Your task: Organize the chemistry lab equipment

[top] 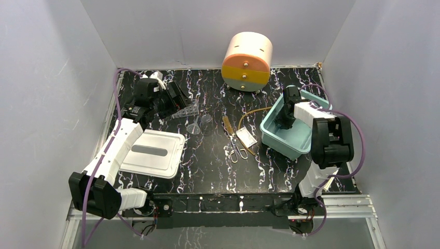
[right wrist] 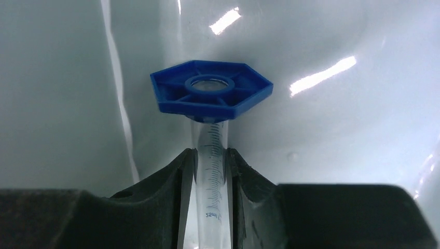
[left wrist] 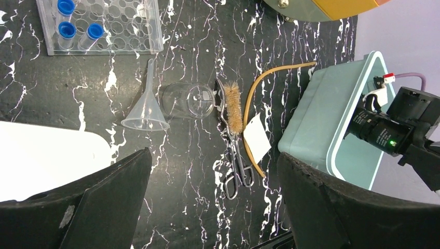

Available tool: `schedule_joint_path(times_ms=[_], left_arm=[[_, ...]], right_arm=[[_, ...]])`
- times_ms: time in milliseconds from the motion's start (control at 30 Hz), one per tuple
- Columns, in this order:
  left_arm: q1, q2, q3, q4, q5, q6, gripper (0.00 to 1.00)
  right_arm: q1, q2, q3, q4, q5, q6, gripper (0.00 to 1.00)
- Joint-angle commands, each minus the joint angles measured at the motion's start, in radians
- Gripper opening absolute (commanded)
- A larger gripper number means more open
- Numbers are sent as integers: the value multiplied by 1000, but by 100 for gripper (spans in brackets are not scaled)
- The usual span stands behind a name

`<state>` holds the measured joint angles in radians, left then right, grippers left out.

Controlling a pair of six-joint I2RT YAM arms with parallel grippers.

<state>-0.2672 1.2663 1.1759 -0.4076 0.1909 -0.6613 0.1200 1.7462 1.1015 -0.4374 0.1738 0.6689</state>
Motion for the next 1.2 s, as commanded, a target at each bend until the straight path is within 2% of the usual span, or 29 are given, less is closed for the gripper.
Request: schedule_joint_path(times_ms=[0, 67, 233, 333, 467, 667, 800, 967, 1167], left_arm=[[5, -21, 39, -16, -3, 17, 90], [6, -21, 37, -17, -1, 15, 90], [5, -21, 37, -17, -1, 14, 90], [6, -16, 40, -17, 6, 13, 90], [6, -14, 23, -16, 27, 21, 91], [5, -1, -2, 6, 58, 14, 91], [6, 16, -7, 19, 71, 11, 91], [5, 13, -18, 23, 46, 11, 96], [5, -20, -27, 8, -27, 26, 98]], right_arm=[[-1, 28, 57, 78, -1, -20, 39], [-2, 40, 60, 87, 1, -22, 41], [-2, 29, 58, 89, 9, -23, 53], [-1, -22, 89, 31, 43, -28, 59], [3, -76, 130, -99, 85, 5, 62], [13, -219, 127, -117, 93, 20, 64], [33, -315, 142, -94, 80, -33, 64], [180, -391, 182, 1, 113, -177, 67], [416, -305, 278, 52, 112, -306, 70]])
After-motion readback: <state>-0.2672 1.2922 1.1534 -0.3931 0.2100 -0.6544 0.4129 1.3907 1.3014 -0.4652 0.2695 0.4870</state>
